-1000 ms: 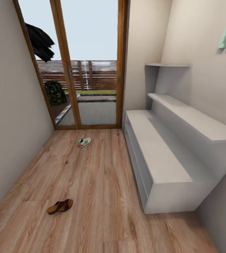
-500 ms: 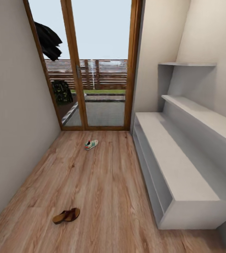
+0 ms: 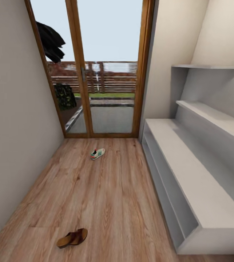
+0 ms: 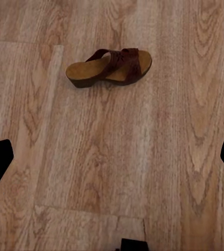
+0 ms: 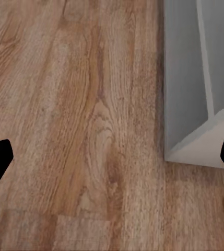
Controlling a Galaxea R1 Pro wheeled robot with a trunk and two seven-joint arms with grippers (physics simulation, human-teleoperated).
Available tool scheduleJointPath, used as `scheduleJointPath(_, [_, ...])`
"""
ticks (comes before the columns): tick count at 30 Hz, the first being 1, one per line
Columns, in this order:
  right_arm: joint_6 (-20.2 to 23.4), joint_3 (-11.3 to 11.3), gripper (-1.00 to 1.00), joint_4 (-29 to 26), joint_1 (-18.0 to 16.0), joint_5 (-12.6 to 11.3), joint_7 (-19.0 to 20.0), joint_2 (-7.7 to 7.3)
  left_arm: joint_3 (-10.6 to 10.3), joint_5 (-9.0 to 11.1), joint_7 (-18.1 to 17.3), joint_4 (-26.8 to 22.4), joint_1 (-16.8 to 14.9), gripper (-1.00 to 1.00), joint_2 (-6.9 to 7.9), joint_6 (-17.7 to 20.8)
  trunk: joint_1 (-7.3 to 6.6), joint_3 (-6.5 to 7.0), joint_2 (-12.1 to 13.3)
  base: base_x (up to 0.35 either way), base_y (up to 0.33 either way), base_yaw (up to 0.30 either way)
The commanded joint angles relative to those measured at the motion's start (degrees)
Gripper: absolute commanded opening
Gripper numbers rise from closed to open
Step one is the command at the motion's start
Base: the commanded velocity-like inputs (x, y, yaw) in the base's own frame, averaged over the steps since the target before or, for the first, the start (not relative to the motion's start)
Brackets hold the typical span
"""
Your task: Pick up the two gym shoes and the two sandals from the corridor floor and place them onto the hallstand (shoe rack) in the corridor, making sure they are on the rack and not on the floor. Arrange them so the two gym shoes are next to each other and the two sandals are next to each other.
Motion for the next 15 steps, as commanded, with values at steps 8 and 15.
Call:
scheduleJointPath(8, [-0.15, -0.04, 1.00, 0.01, -0.03, 0.32, -0.03, -0.01, -0.15, 0.47, -0.02, 0.05, -0.03, 1.00, -0.01, -0.18, 0.03, -0.05, -0.02, 0.298, 0.189, 0.000])
scheduleJointPath(15, [-0.15, -0.04, 1.00, 0.03, -0.03, 0.33, -0.03, -0.01, -0.15, 0.47, -0.02, 0.05, -0.03, 1.00, -0.05, -0.18, 0.03, -0.05, -0.02, 0.289, 0.215, 0.000])
